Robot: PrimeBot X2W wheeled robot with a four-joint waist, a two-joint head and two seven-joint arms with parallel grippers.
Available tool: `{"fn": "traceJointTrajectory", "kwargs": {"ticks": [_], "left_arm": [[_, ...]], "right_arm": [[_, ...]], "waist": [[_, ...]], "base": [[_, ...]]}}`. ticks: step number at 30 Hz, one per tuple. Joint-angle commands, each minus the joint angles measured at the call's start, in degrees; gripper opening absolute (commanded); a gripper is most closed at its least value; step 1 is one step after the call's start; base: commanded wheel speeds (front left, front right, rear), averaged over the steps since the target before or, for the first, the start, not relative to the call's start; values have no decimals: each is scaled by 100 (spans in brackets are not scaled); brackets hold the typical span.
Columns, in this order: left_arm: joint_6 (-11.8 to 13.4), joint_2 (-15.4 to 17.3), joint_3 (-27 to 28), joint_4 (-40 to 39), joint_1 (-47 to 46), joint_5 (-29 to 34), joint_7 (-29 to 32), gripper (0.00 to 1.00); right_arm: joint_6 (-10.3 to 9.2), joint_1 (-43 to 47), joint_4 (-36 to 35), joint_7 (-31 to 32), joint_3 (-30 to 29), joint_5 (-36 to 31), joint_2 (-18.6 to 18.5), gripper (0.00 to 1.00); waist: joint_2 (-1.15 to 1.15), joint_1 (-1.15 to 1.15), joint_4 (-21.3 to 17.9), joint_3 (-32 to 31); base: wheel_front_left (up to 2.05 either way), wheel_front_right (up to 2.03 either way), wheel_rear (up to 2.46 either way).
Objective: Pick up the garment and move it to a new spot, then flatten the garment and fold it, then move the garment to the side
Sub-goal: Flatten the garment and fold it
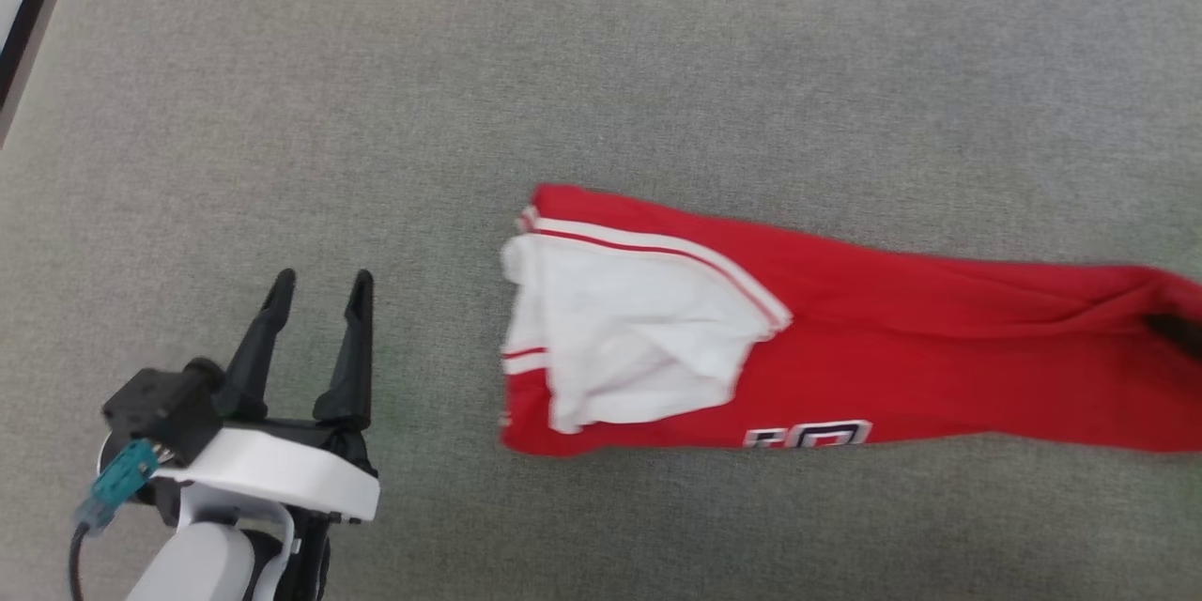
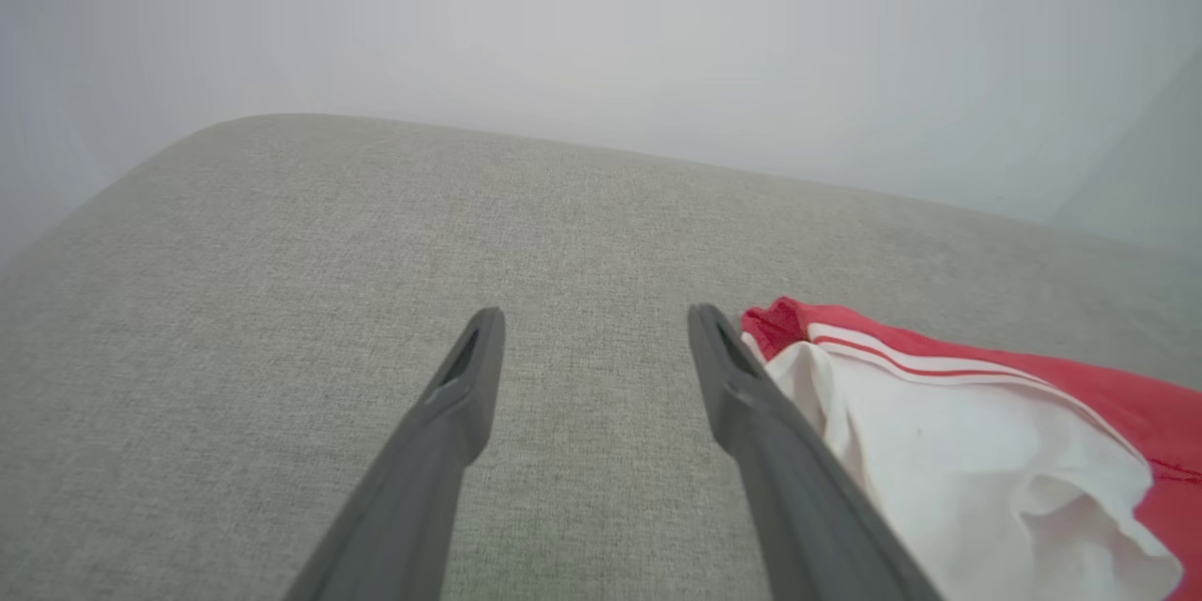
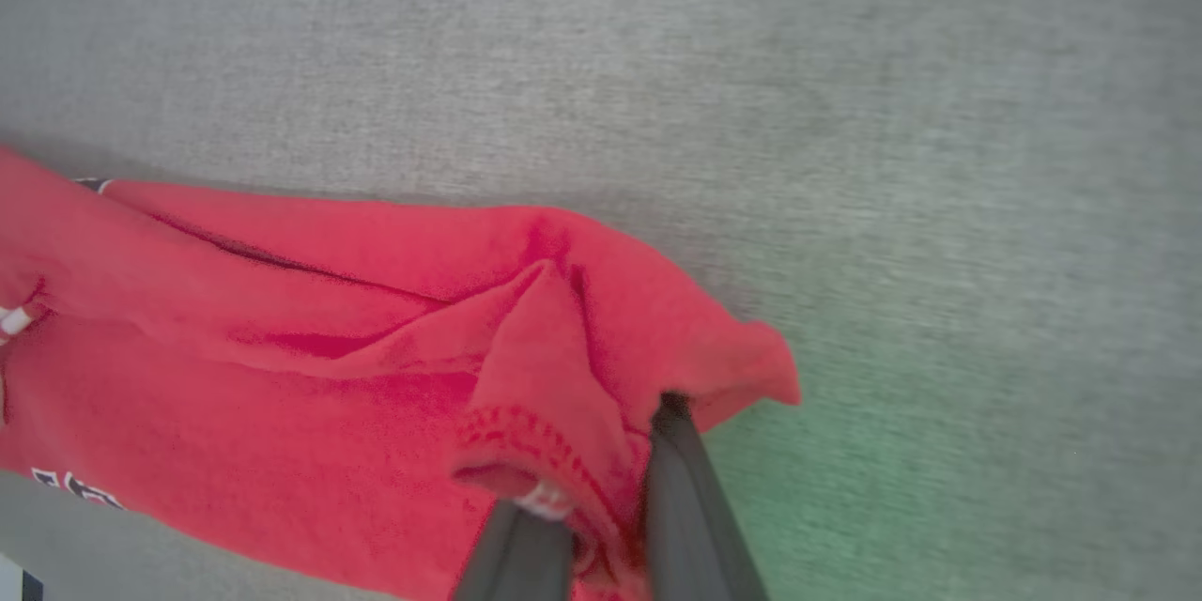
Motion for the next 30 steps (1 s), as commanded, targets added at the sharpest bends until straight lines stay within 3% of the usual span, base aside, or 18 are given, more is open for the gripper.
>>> {"fn": "traceJointTrajectory", "kwargs": {"ticks": [1, 10, 14, 23, 30], "left_arm": [[-45, -49, 85, -11, 52, 70, -36, 100], [-879, -930, 1073, 161, 447, 914, -37, 100], [-1159, -1237, 1469, 304, 563, 1221, -37, 100], [-1473, -1722, 1905, 454, 687, 1584, -37, 100], [-1522, -1857, 1831, 539, 593, 1668, -37, 100]], "right_arm": [[-12, 8, 18, -37, -68, 30, -28, 0], [-9, -81, 691, -143, -812, -254, -488, 0], [-9, -158, 624, -72, -780, -194, -421, 0], [-8, 250, -1047, 273, -388, 336, 56, 0], [-8, 124, -1861, 486, 468, 183, 562, 0]], "waist": [[0, 0, -18, -7], [0, 0, -155, -40], [0, 0, -231, -101], [0, 0, -295, -244], [0, 0, -53, -306]], "base": [[0, 0, 0], [0, 0, 0], [0, 0, 0], [0, 0, 0], [0, 0, 0]]}}
